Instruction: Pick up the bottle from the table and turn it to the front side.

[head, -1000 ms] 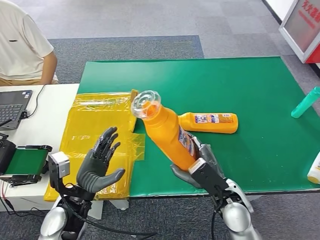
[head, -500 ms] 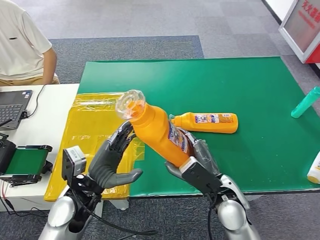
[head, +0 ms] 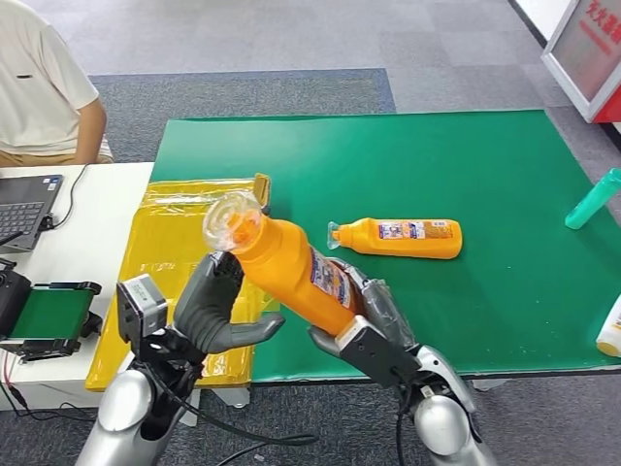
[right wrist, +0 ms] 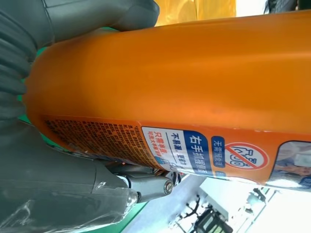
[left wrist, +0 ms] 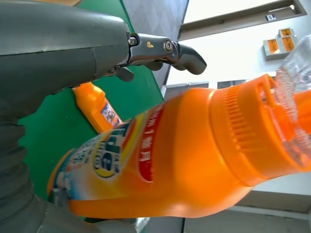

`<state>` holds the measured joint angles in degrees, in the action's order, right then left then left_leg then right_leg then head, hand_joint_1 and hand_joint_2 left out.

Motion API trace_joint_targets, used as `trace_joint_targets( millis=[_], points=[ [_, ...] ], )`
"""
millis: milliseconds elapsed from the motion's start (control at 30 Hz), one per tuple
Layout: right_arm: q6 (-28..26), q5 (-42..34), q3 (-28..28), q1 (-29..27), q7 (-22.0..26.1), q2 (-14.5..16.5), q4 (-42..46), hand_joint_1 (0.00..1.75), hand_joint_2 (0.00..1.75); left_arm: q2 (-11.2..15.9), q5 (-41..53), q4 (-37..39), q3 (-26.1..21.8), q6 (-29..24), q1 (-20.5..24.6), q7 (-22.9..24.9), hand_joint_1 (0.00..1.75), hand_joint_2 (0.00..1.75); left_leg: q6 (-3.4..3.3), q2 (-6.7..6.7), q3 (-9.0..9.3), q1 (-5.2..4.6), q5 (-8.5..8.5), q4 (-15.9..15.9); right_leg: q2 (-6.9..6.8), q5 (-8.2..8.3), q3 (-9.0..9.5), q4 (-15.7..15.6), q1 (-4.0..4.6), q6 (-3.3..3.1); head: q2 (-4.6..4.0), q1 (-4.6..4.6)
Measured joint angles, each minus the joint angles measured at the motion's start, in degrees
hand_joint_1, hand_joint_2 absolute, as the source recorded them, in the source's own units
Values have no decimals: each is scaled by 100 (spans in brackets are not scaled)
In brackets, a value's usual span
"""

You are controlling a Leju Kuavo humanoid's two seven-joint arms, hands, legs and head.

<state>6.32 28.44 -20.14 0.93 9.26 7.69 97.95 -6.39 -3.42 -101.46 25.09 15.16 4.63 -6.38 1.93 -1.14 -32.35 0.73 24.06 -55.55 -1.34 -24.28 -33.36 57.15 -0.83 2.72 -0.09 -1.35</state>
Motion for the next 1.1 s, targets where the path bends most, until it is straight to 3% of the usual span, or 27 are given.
trace_joint_targets(
  millis=[367, 500, 600, 1067, 1100],
  points=[
    [45, -219, -266, -40, 68, -3, -2, 175, 175, 15, -929, 5, 208, 134, 39, 225, 0, 175, 0, 0, -1, 0, 0, 0, 0, 0, 0, 0, 0, 0, 0, 1],
    [21, -319, -278, -150, 145, -9, -66, 175, 175, 120, -1375, 153, 299, 230, -101, 177, 175, 175, 0, 0, -2, 0, 0, 0, 0, -1, -3, 0, 0, 0, 0, 0],
    [-97, -221, -283, -200, 322, -20, -103, 175, 175, 195, -1310, 253, 395, 280, -160, 16, 175, 175, 1, 0, -11, 0, -1, 0, 0, 0, -11, 0, 0, -1, 0, 1],
    [-127, -247, -285, -201, 295, -34, -9, 175, 175, 322, -1358, 233, 493, 229, -54, 190, 175, 175, 0, 0, -16, 0, -4, 0, 0, 4, -13, 0, 0, 2, 0, 1],
    [-127, -249, -285, -203, 297, -35, -4, 133, 175, 327, -1347, 225, 498, 217, -55, 190, 175, 175, 0, 0, -16, 0, -4, 0, 0, 4, -13, 0, 0, 2, 0, 1]
  ],
)
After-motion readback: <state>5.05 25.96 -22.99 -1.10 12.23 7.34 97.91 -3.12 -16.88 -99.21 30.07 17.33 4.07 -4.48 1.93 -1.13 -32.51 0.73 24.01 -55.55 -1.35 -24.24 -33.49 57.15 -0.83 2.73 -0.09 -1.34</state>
